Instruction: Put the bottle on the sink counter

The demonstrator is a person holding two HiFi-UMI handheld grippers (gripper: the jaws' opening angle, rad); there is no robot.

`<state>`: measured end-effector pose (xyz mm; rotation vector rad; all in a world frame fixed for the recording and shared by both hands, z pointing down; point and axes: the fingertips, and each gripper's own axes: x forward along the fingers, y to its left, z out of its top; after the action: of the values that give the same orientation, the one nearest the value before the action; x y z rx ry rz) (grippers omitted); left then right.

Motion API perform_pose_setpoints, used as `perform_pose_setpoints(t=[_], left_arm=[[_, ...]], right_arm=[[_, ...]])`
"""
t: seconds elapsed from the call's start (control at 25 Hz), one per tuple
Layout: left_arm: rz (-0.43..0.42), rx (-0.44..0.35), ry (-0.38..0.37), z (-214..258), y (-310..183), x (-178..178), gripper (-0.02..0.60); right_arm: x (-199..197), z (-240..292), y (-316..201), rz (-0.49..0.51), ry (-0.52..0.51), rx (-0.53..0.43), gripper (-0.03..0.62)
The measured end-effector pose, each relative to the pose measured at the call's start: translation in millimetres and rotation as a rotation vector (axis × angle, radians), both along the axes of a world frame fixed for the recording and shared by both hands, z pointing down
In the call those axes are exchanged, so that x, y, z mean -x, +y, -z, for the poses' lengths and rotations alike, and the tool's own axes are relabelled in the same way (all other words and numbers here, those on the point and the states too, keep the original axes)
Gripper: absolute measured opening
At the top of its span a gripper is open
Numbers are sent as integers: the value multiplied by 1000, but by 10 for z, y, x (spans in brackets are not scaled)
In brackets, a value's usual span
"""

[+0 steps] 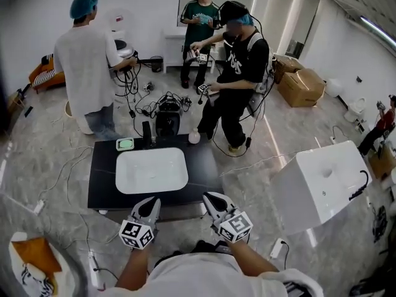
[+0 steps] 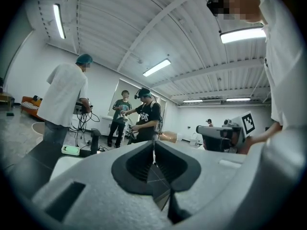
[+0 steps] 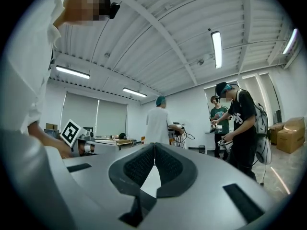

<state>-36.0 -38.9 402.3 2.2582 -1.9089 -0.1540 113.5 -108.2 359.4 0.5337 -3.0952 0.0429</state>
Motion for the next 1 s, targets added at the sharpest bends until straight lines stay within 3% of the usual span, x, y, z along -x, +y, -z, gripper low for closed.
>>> perform_pose_setpoints(t=[0.28,0.64,1.0], left_arm=[[48,-2,-15,113,122,-22,25],[-9,6,-30,177,23,-755,25],[7,32,-32,73,-73,-1086,26]], right_arm=[[-28,130,22,46,-36,-7,15],[-519,-56,-99,59,-32,45,14],[-781,-59,-229,99,-50,21,14]])
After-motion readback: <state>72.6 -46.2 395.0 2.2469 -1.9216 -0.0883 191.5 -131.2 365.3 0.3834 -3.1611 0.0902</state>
